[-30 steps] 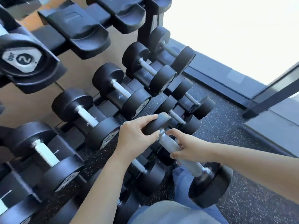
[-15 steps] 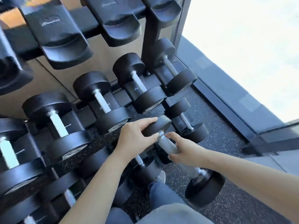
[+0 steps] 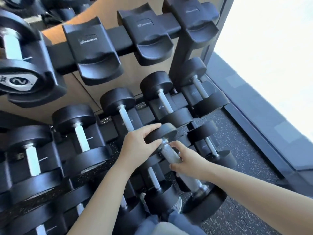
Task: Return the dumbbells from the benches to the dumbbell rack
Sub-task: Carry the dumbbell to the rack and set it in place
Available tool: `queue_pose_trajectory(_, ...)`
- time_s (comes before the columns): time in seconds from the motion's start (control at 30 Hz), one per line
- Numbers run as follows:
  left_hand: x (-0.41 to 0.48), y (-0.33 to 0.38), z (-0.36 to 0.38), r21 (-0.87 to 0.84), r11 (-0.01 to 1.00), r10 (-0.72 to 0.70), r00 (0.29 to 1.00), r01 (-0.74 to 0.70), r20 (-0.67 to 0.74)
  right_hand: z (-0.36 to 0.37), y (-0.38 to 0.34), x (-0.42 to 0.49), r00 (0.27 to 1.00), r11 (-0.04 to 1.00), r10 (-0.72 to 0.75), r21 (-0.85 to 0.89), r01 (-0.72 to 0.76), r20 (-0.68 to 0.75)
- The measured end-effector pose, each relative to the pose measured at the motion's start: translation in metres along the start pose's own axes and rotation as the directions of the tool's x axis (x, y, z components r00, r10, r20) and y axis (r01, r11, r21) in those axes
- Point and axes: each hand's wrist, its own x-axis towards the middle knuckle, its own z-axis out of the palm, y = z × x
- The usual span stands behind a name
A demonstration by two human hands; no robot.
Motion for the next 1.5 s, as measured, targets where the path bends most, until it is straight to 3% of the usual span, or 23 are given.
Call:
queue_pose_trajectory(0.2, 0.024, 0.003, -0.045, 0.029, 0.996, 0.089, 0.986, -0.085, -0.144, -0.004, -0.054, 0.027, 0.996, 0.994, -0.033, 0.102, 0.041, -0.081)
queue_pose_trajectory(0.3, 0.029, 0.001, -0.071, 0.136, 0.979, 0.179, 0.965, -0.155, -0.189, -0.014, -0.086, 0.043, 0.988, 0.99, -0.078, 0.102, 0.092, -0.136)
queue_pose_trajectory(0.47, 0.041, -0.006, -0.118, 0.535, 0.79, 0.428, 0.894, -0.3, -0.13, -0.034, -0.144, 0.077, 0.966, 0.979, -0.134, 0.119, 0.163, -0.222)
queue_pose_trajectory(0.67, 0.055, -0.008, -0.161, 0.663, 0.651, 0.505, 0.863, -0.369, -0.015, -0.062, -0.21, 0.121, 0.927, 0.969, -0.176, 0.109, 0.222, -0.332)
queue_pose_trajectory(0.83, 0.072, -0.008, -0.181, 0.666, 0.667, 0.508, 0.857, -0.333, -0.08, -0.084, -0.25, 0.157, 0.93, 0.958, -0.162, 0.172, 0.228, -0.331)
queue_pose_trajectory(1.03, 0.095, -0.01, -0.191, 0.74, 0.613, 0.502, 0.859, -0.276, -0.096, -0.106, -0.287, 0.193, 0.925, 0.945, -0.172, 0.21, 0.253, -0.338)
queue_pose_trajectory(1.23, 0.124, -0.018, -0.205, 0.781, 0.61, 0.429, 0.885, -0.136, -0.18, -0.113, -0.319, 0.23, 0.935, 0.947, -0.15, 0.226, 0.23, -0.32)
queue_pose_trajectory(1.5, 0.155, -0.035, -0.218, 0.855, 0.516, 0.381, 0.906, -0.044, -0.184, -0.123, -0.335, 0.266, 0.932, 0.975, -0.174, 0.08, 0.21, -0.319)
